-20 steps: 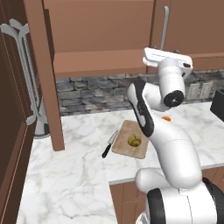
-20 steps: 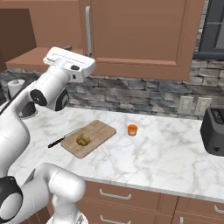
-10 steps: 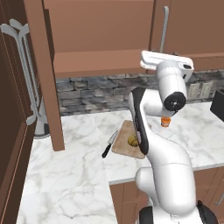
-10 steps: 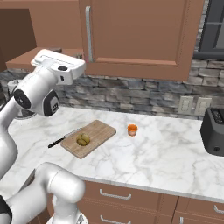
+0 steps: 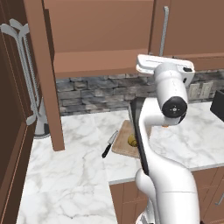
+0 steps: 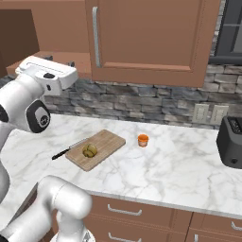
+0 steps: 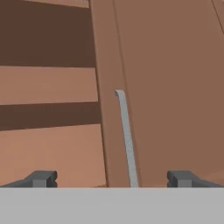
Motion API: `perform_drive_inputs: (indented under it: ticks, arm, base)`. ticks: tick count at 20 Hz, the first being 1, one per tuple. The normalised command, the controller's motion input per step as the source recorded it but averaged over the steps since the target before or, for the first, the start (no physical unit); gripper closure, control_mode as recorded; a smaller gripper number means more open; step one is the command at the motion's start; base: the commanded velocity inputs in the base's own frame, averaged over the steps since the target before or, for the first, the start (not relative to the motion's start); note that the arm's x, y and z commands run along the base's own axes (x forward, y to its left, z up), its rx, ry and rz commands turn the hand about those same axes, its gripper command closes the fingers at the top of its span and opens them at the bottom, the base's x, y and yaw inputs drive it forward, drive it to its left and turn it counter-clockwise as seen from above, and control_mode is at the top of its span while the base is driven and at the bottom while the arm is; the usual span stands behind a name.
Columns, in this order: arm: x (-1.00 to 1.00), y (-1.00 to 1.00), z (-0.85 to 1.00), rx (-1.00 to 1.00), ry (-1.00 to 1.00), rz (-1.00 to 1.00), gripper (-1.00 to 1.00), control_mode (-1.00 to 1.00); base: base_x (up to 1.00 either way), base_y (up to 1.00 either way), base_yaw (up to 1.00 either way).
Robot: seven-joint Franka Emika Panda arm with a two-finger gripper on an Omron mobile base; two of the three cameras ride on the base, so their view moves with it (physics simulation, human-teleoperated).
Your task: Pick the bread, place it on the cutting board, pick the jam, place it on the counter, and close the cabinet.
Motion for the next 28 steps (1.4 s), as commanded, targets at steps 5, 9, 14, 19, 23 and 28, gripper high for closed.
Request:
perform_drive_inputs:
  ticks: [5, 9, 14, 19, 23, 28]
  arm:
    - [-0.45, 0.14, 0.0, -0.01, 0.02, 0.0, -1.0, -1.0]
    - [-0.44, 0.13, 0.0, -0.01, 0.02, 0.0, -1.0, -1.0]
    - [-0.39, 0.14, 0.0, -0.01, 0.02, 0.0, -1.0, -1.0]
    - [-0.37, 0.16, 0.0, -0.01, 0.02, 0.0, -1.0, -1.0]
    - [-0.36, 0.17, 0.0, 0.0, 0.01, 0.0, -1.0, -1.0]
    - [-0.33, 0.18, 0.0, 0.0, 0.01, 0.0, -1.0, -1.0]
  base:
    - [0.0, 0.0, 0.0]
    - [0.0, 0.0, 0.0]
    - [0.0, 0.0, 0.0]
    - [0.0, 0.0, 0.0]
    - [0.0, 0.0, 0.0]
    - [0.0, 0.0, 0.0]
